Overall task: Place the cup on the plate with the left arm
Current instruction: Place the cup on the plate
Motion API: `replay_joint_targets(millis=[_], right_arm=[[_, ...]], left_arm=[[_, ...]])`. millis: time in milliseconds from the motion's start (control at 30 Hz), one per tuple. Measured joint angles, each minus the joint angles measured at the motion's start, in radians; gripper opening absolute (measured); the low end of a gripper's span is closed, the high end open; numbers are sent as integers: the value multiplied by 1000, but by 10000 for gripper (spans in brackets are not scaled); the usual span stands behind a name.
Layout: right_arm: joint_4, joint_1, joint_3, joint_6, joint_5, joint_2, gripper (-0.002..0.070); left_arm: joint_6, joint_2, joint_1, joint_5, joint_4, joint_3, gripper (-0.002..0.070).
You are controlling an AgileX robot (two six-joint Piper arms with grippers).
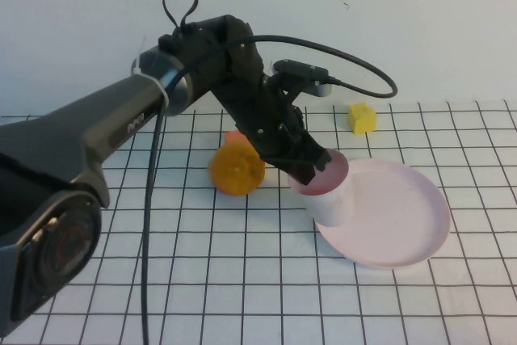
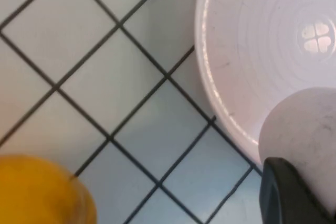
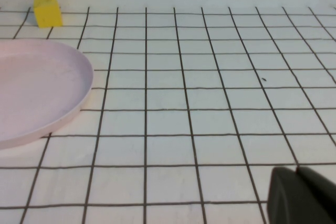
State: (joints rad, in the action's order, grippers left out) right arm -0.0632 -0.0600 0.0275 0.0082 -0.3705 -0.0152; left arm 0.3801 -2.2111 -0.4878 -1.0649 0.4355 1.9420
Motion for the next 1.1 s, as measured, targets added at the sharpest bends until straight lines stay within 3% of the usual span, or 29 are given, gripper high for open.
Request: replay_joint_targets(millis=[267, 800, 900, 1100], right_arm=[[0, 0, 0, 0, 0, 0, -2], [0, 0, 0, 0, 0, 0, -2], [0, 0, 0, 0, 0, 0, -2], [0, 0, 0, 0, 0, 0, -2]], left_arm=[[122, -54, -73, 17, 7, 97, 9], [135, -124, -132, 120, -36, 115, 13], [151, -130, -139, 148, -40, 116, 78], [159, -151, -145, 144, -35, 140, 388]])
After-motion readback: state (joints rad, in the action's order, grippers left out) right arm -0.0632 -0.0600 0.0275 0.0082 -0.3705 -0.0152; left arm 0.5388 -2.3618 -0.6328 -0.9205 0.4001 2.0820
